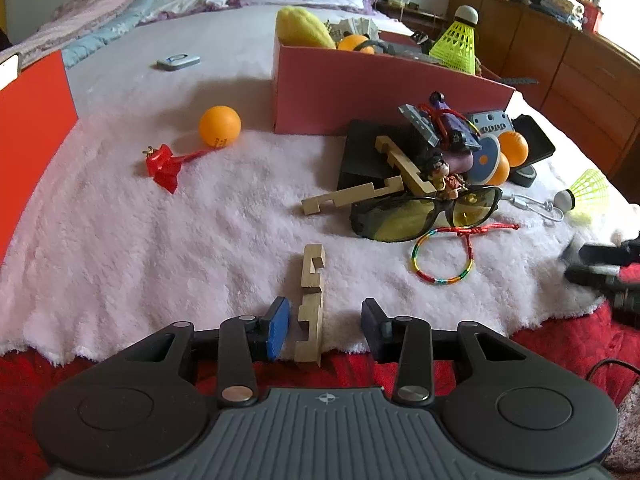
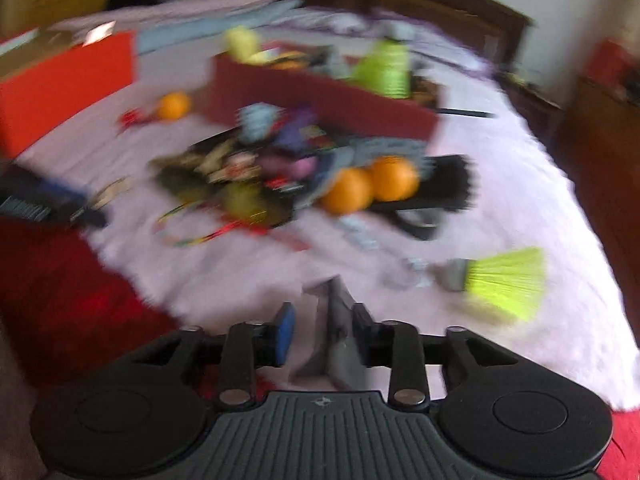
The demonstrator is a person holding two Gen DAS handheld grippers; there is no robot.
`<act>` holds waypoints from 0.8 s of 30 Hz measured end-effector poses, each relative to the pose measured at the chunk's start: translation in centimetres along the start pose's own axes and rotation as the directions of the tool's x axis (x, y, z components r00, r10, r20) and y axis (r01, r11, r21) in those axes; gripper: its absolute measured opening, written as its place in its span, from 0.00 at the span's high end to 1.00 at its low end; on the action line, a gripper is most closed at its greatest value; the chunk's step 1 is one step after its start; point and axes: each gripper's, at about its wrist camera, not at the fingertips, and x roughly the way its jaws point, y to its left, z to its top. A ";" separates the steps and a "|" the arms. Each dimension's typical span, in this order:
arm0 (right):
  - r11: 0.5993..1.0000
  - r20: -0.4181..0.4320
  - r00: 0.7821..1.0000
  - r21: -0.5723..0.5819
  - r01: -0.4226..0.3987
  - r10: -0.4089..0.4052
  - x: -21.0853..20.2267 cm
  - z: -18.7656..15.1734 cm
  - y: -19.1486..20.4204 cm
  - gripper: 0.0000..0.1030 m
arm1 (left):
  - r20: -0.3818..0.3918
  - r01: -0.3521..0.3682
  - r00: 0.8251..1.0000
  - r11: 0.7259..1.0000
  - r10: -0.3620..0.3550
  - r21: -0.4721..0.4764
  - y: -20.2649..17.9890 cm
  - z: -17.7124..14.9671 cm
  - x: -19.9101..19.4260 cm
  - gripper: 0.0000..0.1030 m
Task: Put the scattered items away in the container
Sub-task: 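Lift the holder and wooden piece with both tools toward the red box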
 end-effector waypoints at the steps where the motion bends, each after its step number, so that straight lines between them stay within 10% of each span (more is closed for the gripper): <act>1: 0.999 -0.006 1.000 -0.021 -0.029 0.028 0.0 -0.1 0.5 0.56 | 0.000 0.000 1.000 1.000 0.000 -0.001 0.0 0.0 0.0 0.59; 8: 0.999 0.013 0.999 -0.028 -0.037 0.037 -0.5 -0.1 1.2 0.34 | 0.003 0.001 1.000 1.000 -0.001 -0.001 -0.1 0.0 0.0 0.57; 18: 0.967 -0.073 0.996 0.253 -0.030 0.050 2.8 -1.2 -3.0 0.39 | 0.004 0.010 1.000 1.000 -0.010 -0.020 0.0 0.1 0.3 0.75; 24: 0.974 -0.059 0.998 0.226 -0.024 0.038 2.7 -1.4 -2.4 0.50 | 0.006 0.020 1.000 1.000 -0.020 -0.018 -0.2 0.2 0.1 0.86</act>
